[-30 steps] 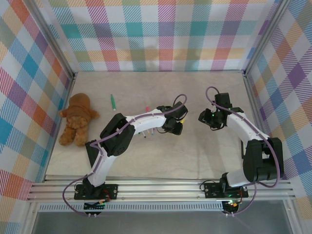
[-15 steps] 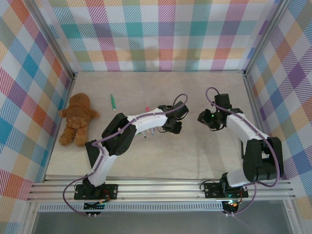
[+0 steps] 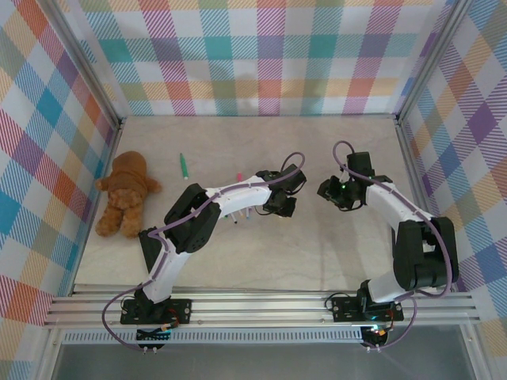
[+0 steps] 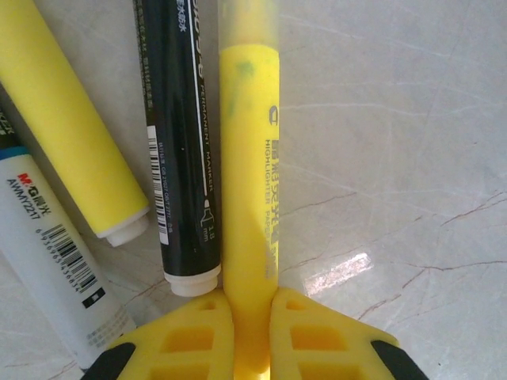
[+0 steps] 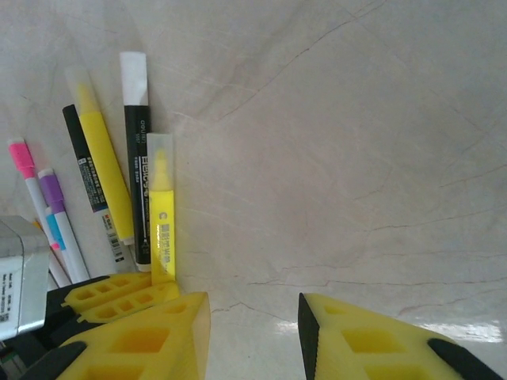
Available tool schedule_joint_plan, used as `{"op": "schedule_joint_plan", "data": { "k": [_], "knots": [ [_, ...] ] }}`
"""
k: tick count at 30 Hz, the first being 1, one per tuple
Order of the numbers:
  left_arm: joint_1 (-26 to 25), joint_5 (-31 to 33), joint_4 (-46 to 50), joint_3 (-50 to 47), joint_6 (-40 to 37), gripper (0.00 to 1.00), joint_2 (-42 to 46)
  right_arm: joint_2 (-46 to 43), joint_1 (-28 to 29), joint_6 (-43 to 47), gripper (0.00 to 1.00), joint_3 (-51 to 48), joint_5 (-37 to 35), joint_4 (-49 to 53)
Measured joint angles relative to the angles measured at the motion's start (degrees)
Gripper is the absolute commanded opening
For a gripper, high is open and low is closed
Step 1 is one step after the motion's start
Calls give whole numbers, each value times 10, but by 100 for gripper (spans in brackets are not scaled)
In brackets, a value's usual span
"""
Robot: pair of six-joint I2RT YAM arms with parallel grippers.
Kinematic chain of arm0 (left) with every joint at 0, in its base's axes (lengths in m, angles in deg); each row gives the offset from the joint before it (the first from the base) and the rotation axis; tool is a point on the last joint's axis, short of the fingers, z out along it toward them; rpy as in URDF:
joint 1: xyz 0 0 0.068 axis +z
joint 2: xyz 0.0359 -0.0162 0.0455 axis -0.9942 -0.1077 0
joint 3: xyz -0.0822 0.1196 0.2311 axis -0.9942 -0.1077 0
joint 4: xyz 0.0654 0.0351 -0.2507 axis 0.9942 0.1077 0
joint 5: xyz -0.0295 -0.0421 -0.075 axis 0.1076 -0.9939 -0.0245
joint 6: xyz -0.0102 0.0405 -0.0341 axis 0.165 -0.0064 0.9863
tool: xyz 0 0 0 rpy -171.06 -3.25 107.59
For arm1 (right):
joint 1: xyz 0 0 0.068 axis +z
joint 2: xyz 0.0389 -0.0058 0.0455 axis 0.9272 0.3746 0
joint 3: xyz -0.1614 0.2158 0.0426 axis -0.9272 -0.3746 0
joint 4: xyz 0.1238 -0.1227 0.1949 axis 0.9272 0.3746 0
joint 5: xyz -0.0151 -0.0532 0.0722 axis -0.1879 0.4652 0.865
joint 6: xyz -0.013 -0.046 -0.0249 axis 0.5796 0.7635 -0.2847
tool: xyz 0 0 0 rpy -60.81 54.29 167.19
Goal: Open the pen caps
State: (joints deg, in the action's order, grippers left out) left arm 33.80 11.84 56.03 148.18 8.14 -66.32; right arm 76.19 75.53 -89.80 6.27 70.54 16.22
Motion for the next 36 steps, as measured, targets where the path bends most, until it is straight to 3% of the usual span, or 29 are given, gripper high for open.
{"op": "schedule_joint_plan", "data": {
  "k": [12,19,36],
  "knots": [
    [0,-77,-5,-22,-15,0,78,15,22,-5,49,0,38,-38],
    [0,-130,-18,-22,-15,0,106,15,30,-16,51,0,57,-62],
    [0,-158,-17,-24,-15,0,107,9,38,-47,50,1,73,-104]
  ]
}}
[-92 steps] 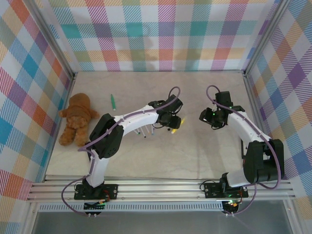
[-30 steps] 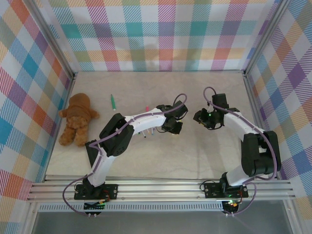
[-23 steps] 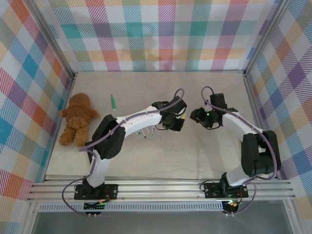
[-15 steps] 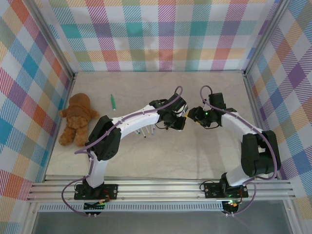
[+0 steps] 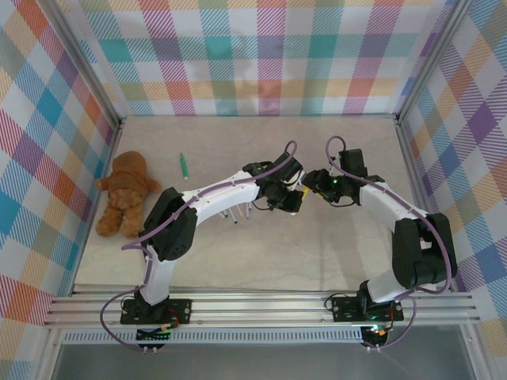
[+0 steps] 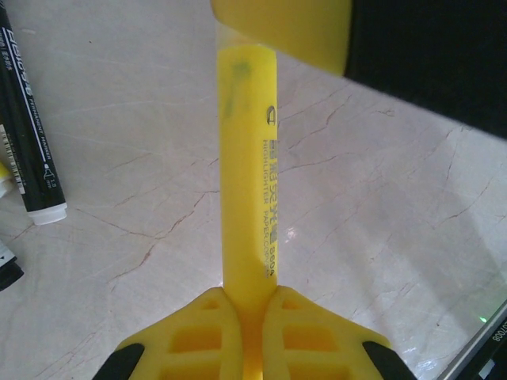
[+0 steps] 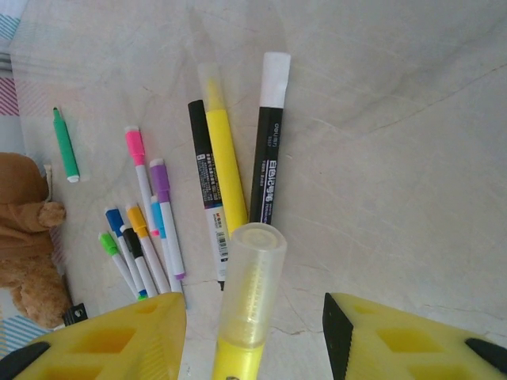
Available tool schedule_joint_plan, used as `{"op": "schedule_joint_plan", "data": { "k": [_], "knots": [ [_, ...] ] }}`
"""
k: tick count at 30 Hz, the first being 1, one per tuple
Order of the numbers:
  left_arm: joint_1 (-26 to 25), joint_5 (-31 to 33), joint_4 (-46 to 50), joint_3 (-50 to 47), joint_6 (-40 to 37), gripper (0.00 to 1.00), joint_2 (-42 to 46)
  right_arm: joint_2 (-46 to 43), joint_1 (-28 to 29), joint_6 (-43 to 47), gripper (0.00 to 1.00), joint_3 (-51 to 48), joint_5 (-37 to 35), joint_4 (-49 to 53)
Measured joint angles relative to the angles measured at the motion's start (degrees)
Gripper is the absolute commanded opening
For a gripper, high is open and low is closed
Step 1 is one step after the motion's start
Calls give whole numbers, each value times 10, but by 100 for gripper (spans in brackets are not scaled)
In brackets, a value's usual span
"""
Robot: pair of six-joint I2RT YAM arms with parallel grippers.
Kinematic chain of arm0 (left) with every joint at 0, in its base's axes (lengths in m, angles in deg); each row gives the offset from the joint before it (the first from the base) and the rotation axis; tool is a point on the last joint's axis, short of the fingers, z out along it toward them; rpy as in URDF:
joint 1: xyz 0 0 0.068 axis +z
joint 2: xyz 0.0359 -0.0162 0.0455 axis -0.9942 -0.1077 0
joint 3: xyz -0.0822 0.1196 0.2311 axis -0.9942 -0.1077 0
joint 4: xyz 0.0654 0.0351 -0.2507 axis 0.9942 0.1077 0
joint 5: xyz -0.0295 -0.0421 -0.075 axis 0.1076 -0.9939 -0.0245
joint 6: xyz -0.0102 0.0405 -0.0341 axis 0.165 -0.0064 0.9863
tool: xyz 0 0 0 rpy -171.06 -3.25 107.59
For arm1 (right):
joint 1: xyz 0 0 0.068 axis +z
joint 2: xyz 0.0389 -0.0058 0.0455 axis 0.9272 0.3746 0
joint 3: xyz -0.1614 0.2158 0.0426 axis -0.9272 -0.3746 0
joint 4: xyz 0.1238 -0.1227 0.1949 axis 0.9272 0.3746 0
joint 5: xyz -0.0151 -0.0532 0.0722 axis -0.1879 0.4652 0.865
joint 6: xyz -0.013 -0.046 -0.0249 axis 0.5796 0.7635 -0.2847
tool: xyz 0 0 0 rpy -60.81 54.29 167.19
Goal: Open the pen caps
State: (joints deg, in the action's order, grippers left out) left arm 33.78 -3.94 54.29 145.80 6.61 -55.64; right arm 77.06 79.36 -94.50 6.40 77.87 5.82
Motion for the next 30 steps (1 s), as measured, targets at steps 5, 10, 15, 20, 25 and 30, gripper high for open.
{"op": "schedule_joint_plan", "data": {
  "k": [5,10,15,20,25,30],
  "knots": [
    [0,-4,0,0,0,0,0,11,0,-4,45,8,3,-1],
    [0,-8,0,0,-2,0,5,30,3,-12,33,17,4,-1],
    [-1,-8,0,-3,-7,0,9,41,4,-20,5,29,14,-3],
    [0,-6,1,-4,-10,17,9,41,6,-22,0,32,14,-3],
    [-1,-6,2,-4,-10,28,9,35,15,-22,0,32,15,-3],
    [-1,-7,2,-3,-10,24,8,26,20,-22,0,32,15,-3]
  ]
}}
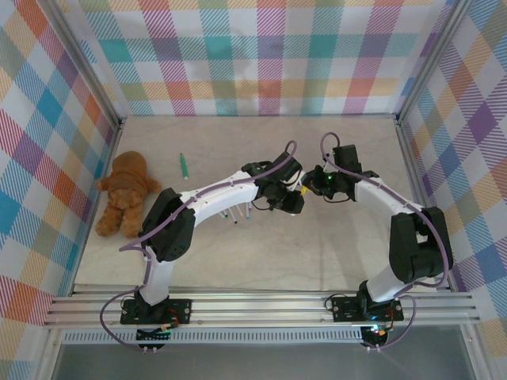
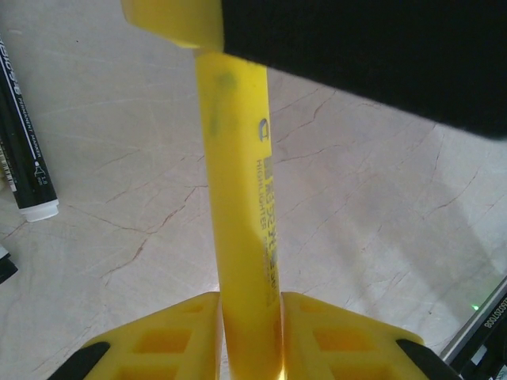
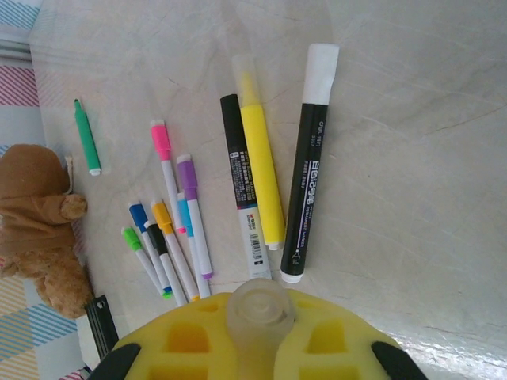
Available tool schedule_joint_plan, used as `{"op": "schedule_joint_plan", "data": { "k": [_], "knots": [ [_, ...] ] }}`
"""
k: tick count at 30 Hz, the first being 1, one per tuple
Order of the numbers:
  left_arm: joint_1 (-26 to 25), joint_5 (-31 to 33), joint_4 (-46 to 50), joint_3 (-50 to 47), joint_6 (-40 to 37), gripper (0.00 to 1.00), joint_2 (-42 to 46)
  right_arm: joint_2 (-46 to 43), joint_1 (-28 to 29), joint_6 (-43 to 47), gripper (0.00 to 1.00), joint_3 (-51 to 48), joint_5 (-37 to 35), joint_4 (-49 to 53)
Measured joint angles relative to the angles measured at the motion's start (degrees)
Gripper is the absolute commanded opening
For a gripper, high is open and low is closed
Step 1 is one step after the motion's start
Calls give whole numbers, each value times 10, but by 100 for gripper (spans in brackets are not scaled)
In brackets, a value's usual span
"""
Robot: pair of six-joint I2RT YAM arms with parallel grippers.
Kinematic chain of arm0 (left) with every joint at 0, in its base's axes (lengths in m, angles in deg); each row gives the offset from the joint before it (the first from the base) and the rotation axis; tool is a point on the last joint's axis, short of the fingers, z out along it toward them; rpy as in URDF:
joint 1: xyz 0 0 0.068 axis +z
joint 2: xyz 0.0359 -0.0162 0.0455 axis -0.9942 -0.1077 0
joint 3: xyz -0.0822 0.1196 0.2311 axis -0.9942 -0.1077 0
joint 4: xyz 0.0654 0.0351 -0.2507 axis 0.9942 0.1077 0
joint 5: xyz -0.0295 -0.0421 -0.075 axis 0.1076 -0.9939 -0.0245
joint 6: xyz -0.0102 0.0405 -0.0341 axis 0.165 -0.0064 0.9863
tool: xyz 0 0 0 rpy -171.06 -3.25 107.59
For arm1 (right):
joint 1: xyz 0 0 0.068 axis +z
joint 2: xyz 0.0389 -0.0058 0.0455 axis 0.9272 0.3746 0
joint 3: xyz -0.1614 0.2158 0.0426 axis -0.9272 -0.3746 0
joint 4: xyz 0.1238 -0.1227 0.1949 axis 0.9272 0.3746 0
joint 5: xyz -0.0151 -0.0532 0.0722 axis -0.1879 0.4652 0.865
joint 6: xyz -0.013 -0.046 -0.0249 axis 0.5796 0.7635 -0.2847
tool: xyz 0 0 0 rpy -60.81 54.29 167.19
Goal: Open the pen caps
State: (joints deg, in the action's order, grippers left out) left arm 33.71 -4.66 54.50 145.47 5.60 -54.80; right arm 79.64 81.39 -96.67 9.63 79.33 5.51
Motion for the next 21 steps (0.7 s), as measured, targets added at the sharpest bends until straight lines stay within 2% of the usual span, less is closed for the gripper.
{"op": "schedule_joint_plan", "data": {
  "k": [8,9,12,18,21],
  "knots": [
    [0,0,2,17,0,24,-19,-4,2,0,0,0,0,0],
    [0,0,2,20,0,20,-21,-4,3,0,0,0,0,0],
    [0,2,9,28,4,0,-28,-4,3,0,0,0,-3,0],
    [0,2,13,30,9,0,-29,-3,4,4,0,5,-18,11],
    [0,1,-22,-7,9,0,-14,16,-11,9,0,36,-28,41]
  ]
}}
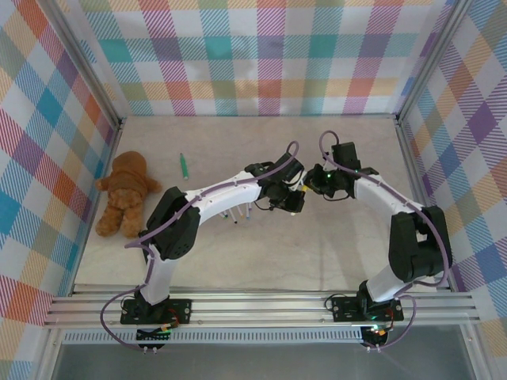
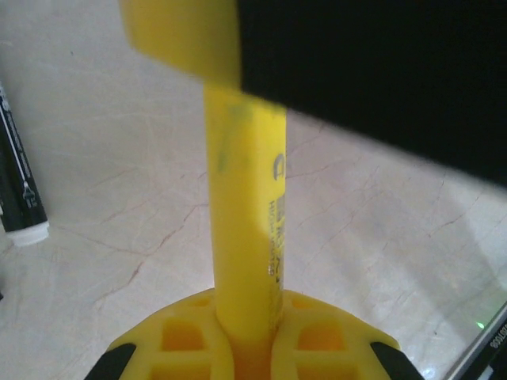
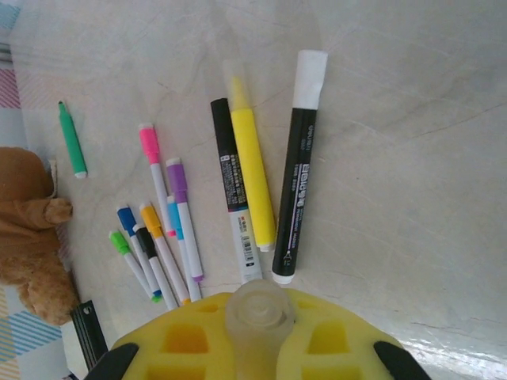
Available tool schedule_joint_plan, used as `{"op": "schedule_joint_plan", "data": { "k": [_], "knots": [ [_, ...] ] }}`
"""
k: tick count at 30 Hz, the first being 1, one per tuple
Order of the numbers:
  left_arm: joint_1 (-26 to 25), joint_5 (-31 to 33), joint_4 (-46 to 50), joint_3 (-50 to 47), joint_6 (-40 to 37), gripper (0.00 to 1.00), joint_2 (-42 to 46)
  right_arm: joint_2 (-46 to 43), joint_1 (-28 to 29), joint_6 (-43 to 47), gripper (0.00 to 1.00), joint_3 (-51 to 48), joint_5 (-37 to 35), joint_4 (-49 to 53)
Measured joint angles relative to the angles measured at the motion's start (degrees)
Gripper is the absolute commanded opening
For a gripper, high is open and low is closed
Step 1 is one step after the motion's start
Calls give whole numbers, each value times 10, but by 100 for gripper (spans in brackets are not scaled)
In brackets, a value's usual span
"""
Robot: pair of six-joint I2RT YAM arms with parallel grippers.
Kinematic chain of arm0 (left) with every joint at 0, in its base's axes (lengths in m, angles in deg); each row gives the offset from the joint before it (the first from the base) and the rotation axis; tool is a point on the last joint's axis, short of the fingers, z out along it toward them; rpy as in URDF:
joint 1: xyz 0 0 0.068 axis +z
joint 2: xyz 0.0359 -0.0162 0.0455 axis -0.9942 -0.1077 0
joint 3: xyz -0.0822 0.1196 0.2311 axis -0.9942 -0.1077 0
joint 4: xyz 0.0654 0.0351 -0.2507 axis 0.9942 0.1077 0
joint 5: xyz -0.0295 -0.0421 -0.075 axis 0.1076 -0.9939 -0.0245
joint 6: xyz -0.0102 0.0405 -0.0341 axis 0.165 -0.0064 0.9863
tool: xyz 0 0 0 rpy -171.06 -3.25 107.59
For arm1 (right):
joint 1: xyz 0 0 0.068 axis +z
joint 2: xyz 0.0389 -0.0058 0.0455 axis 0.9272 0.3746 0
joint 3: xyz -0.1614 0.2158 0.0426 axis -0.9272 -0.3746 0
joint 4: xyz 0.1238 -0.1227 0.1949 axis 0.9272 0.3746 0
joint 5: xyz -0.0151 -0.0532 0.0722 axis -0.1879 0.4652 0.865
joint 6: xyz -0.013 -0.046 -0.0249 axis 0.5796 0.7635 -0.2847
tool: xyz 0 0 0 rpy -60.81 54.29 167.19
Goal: Open the pen caps
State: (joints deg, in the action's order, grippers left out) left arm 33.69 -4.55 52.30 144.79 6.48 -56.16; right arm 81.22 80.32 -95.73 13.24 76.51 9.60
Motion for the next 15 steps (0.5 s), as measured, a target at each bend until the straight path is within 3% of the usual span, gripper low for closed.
{"op": "schedule_joint_plan", "data": {
  "k": [7,12,15],
  "knots": [
    [-8,23,33,-157,4,0,120,82,-121,10,0,130,-32,17],
    [5,61,64,-144,2,0,168,106,-115,23,0,169,-35,33],
    [39,76,78,-104,-4,0,157,127,-110,35,0,181,-44,53]
  ]
}}
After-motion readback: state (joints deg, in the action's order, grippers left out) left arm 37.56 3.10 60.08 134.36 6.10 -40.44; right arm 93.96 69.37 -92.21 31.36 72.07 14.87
